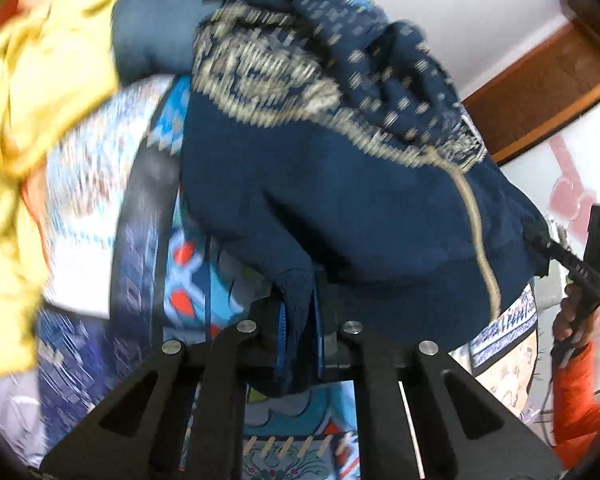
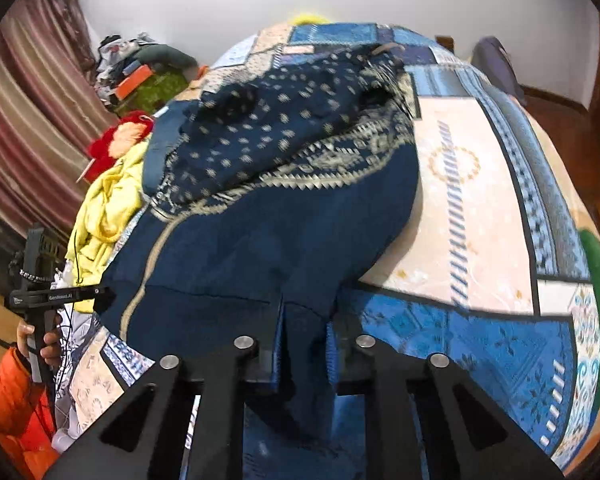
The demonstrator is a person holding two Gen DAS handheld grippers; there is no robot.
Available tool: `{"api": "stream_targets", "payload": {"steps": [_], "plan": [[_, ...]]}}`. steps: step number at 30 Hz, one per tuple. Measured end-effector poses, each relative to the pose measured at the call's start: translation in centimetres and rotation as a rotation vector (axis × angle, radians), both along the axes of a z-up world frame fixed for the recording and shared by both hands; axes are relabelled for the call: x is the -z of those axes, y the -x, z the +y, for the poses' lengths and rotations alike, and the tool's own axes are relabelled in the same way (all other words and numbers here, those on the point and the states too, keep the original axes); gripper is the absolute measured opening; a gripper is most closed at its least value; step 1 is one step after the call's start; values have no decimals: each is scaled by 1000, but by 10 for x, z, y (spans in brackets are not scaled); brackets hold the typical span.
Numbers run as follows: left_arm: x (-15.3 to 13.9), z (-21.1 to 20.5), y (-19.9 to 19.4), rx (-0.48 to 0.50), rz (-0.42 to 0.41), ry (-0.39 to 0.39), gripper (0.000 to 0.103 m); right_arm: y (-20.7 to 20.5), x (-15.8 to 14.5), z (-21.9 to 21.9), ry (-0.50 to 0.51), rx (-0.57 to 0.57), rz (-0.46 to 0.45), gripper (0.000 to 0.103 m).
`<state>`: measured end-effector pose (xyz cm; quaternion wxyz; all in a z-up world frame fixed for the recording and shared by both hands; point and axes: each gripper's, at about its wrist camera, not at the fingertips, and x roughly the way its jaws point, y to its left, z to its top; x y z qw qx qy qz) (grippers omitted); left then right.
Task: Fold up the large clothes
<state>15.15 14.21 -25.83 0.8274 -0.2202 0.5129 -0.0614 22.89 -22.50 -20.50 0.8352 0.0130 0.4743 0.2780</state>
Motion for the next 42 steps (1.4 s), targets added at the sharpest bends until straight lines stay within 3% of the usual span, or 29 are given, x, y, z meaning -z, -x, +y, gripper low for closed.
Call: {"api": "stream_targets", "payload": {"steps": [5, 11, 17, 21, 24, 31, 35, 39, 42], "plan": [[-65, -4, -17, 0, -165, -78, 10, -13, -30, 6, -49, -29, -62, 12], [-137, 20, -63, -88, -351, -147, 9, -42, -79, 18, -58, -38, -214, 12], [-166, 43, -143, -175, -420, -193, 9, -111, -114, 36, -57, 12, -298, 11], [-155, 62, -212, -251, -378, -217, 9, -179, -122, 57, -14, 55, -312, 11], [-128, 76, -271, -287, -297, -252, 9, -236, -109, 78, 16, 83, -279, 11], [-47, 99, -335, -313, -139, -272, 10, -345, -22, 105, 100, 136, -117, 12], [-12, 98, -350, -276, -85, -318, 14, -365, 10, 98, 69, 135, -68, 12], [-12, 90, -357, -217, -59, -410, 17, -373, 3, 74, -27, 154, -51, 12], [-31, 88, -356, -185, -46, -422, 18, -369, -26, 59, 126, 268, -194, 12]]}}
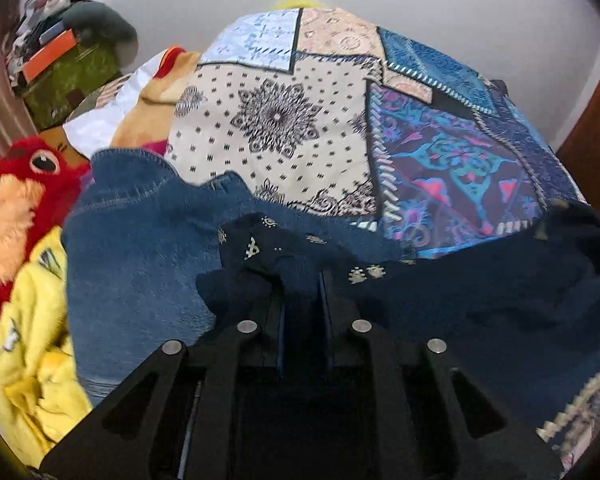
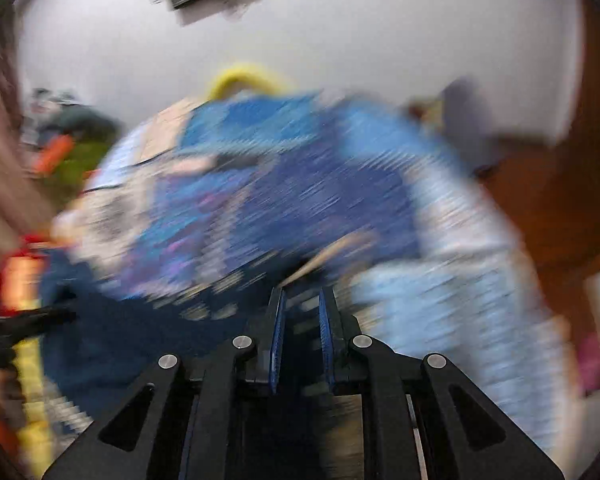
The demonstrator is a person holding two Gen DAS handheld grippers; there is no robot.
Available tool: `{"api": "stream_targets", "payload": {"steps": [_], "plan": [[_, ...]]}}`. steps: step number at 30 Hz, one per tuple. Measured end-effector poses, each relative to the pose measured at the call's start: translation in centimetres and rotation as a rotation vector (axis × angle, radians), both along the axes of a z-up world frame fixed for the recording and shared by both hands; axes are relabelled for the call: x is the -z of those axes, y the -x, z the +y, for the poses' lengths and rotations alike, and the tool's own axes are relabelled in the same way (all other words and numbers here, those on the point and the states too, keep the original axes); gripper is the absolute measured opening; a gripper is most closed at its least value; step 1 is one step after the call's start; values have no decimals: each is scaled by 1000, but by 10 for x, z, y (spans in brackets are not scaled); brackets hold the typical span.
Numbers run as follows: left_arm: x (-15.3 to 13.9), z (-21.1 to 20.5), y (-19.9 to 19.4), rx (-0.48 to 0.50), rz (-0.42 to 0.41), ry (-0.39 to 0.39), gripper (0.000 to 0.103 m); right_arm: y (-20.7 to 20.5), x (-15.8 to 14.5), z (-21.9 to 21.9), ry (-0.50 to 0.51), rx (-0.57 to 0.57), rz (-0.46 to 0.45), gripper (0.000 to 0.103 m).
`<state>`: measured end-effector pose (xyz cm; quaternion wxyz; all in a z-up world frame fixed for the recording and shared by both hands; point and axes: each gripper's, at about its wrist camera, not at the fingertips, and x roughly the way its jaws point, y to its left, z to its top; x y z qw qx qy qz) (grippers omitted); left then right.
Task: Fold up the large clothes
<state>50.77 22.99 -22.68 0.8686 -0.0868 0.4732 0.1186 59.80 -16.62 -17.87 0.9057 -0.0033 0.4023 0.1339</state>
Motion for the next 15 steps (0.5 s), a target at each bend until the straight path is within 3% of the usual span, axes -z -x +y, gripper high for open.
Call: {"api": "stream_targets", "payload": {"steps": [1, 3, 6, 9, 11, 15], "plan": [[-9, 1, 2, 6, -3, 7, 19, 3, -16, -11, 32, 42, -56, 12], [-28, 4, 8, 13, -33, 35, 24, 7, -36, -25, -8, 41, -69, 12], [-57, 7, 20, 25, -83, 67, 40, 21, -60, -32, -63, -50, -55, 12], [-74, 2, 30, 0, -119, -38, 60, 45, -69, -14, -26, -142, -69, 12], [-79, -2, 37, 4, -141, -66, 63, 61, -68, 4, -13, -206, -55, 12], [-71, -15, 46, 78, -119, -20, 64, 88, -52, 48, -10, -325, -10, 12]]}}
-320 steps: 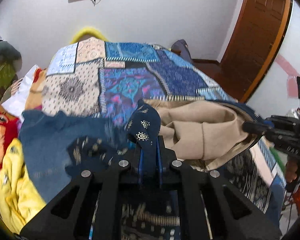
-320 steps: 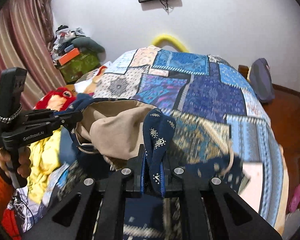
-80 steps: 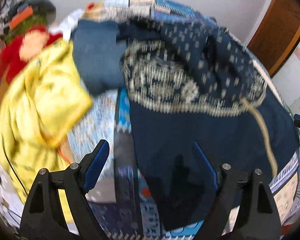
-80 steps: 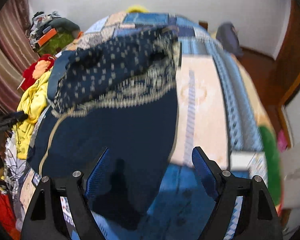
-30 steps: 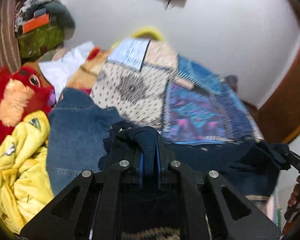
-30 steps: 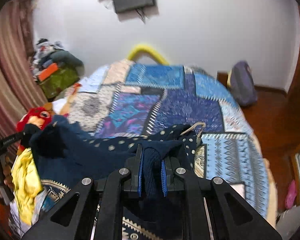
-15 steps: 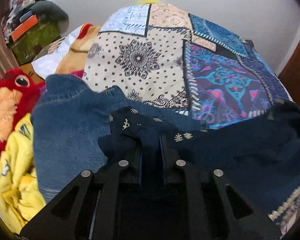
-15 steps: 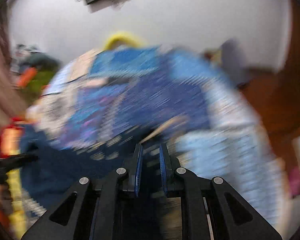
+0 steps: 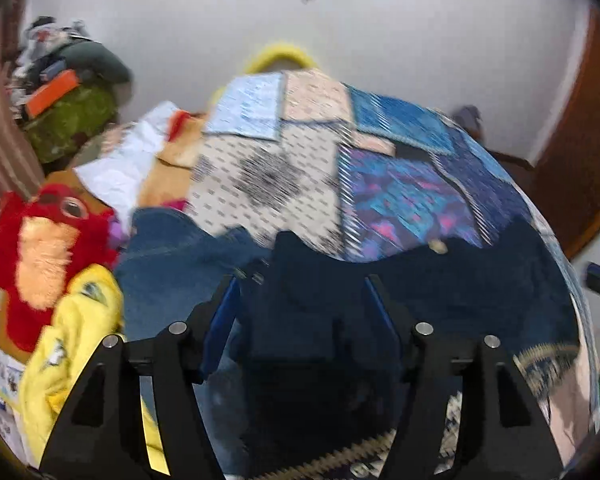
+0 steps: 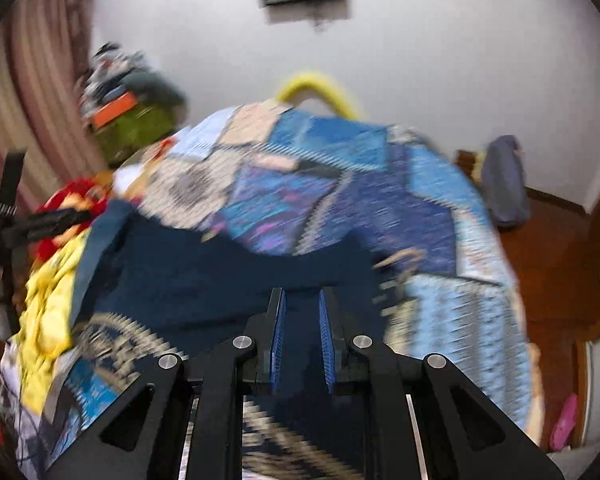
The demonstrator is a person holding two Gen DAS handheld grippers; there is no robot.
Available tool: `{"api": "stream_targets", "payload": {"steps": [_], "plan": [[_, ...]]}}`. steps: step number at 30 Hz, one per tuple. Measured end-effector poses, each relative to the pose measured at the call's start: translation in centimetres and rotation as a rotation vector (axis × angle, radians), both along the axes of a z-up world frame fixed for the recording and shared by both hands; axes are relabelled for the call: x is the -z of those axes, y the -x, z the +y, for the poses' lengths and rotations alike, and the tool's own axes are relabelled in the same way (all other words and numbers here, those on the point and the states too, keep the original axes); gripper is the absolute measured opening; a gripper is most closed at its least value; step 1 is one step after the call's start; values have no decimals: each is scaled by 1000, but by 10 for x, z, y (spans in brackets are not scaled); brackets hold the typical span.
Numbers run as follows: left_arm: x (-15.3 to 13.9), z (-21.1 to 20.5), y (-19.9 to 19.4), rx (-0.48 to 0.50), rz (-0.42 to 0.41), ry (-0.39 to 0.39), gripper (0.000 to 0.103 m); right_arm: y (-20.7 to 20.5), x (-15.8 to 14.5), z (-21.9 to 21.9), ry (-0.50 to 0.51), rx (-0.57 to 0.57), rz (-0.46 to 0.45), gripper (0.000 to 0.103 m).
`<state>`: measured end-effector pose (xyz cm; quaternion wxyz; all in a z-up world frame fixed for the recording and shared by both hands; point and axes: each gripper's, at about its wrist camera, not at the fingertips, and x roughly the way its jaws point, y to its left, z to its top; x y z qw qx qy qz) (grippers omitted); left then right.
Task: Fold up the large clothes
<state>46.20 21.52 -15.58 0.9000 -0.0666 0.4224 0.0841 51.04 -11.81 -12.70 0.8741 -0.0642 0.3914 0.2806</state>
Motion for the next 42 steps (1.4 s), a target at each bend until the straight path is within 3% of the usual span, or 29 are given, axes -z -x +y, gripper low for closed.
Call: {"api": "stream_targets", "payload": {"steps": [2, 5, 7, 11, 17, 20, 25, 30, 36, 39, 40, 42], "plan": [[14, -18, 3, 73, 31, 0, 65, 11, 12, 22, -3, -60, 25, 12], [39, -46, 9, 159, 69, 14, 76, 22, 35, 57, 11, -137, 63, 12], [59, -61, 13, 198, 100, 16, 79, 25, 59, 77, 68, -155, 93, 12], [93, -72, 26, 210, 106, -102, 87, 28, 101, 88, 236, -149, 77, 12], [106, -41, 48, 144, 117, -86, 90, 43, 105, 60, 305, -126, -6, 12], [115, -25, 66, 101, 148, -128, 90, 46, 105, 43, 297, -100, -10, 12], [117, 7, 105, -6, 162, -133, 90, 56, 106, 18, 292, -57, -7, 12], [102, 31, 153, -117, 119, -86, 90, 56, 109, -9, 342, 45, -40, 12], [91, 31, 186, -150, 85, -16, 90, 46, 113, -54, 330, 133, 32, 12], [87, 25, 186, -130, 58, 68, 90, 45, 114, -63, 467, 251, -33, 101], [86, 22, 186, -120, 49, 106, 90, 46, 115, -73, 481, 275, -67, 103], [88, 14, 183, -94, 32, 203, 90, 45, 116, -91, 382, 275, 30, 103]]}}
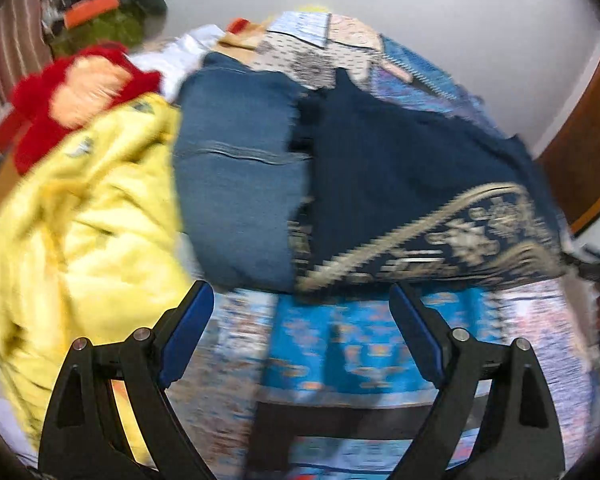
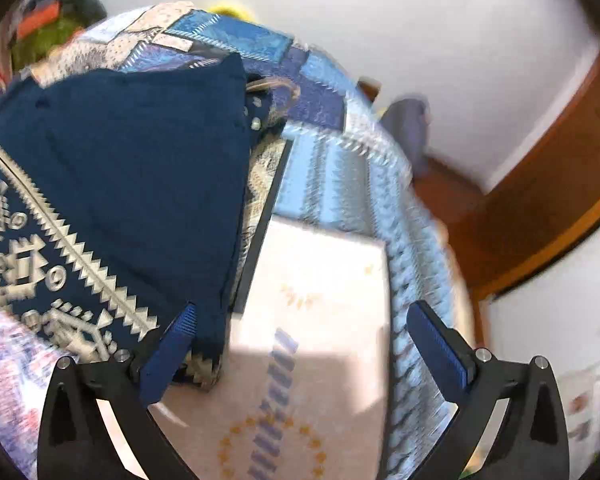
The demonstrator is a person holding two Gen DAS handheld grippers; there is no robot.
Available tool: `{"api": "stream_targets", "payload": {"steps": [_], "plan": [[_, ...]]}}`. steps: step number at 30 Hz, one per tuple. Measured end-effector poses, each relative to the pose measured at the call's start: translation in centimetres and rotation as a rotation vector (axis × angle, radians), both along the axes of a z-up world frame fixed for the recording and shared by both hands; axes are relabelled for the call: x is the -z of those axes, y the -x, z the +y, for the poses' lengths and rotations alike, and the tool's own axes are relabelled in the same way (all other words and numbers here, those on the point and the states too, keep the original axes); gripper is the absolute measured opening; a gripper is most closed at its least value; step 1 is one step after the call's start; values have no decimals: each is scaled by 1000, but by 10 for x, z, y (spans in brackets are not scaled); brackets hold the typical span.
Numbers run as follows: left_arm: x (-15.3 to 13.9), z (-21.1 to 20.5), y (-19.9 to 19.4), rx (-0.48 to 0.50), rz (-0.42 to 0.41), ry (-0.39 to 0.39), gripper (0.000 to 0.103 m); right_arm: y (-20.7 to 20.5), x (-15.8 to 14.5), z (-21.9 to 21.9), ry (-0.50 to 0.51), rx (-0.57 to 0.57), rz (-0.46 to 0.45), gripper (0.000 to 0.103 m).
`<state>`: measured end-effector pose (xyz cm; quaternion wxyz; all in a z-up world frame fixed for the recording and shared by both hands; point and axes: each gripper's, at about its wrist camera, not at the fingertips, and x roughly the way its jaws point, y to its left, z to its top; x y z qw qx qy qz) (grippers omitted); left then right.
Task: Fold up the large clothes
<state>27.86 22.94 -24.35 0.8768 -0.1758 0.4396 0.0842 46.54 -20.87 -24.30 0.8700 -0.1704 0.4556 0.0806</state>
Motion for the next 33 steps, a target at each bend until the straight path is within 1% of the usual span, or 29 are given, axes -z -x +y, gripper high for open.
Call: {"api": "stream_targets", "payload": {"steps": [1, 2, 5, 8, 11, 13, 14, 17, 21, 23, 25, 26, 28, 29, 30, 31, 32, 33], "plan": [[1, -2, -3, 8, -6, 32, 90, 0, -2, -7, -43, 18, 21, 103], [4, -5, -8, 18, -13, 89, 90, 1, -5, -11, -59, 25, 23, 103], [18, -10, -24, 32, -15, 243, 90, 10, -18, -14, -49, 23, -17, 103], [34, -16, -42, 41, -7, 375, 90, 19, -38, -7, -71, -20, -53, 103], [47, -17, -56, 33, -5, 453, 90, 26, -51, 7, -113, -65, -75, 103], [49, -16, -65, 32, -33, 493, 89, 30, -57, 17, -136, -95, -90, 103], [50, -15, -69, 30, -58, 518, 88, 33, -60, 22, -145, -106, -95, 103], [50, -9, -83, 14, -118, 553, 86, 34, -61, 38, -174, -136, -96, 103], [64, -3, -101, -28, -135, 573, 85, 29, -63, 59, -227, -169, -81, 103], [63, -1, -107, -65, -173, 546, 84, 27, -63, 69, -260, -181, -74, 103], [62, 1, -109, -113, -211, 493, 83, 23, -64, 79, -299, -194, -53, 103], [62, 3, -111, -149, -234, 466, 81, 20, -64, 84, -318, -200, -41, 103], [65, 8, -118, -191, -258, 478, 73, 14, -64, 97, -353, -211, -13, 103], [63, 10, -122, -222, -260, 471, 65, 12, -64, 100, -361, -213, -6, 103], [60, 11, -124, -235, -259, 460, 44, 11, -64, 106, -370, -217, -1, 103], [56, 12, -130, -241, -245, 445, 33, 9, -64, 114, -375, -225, 2, 103], [55, 13, -135, -238, -234, 446, 26, 9, -64, 119, -375, -232, 1, 103], [49, 15, -138, -246, -224, 448, 22, 7, -63, 126, -370, -238, 0, 103]]}}
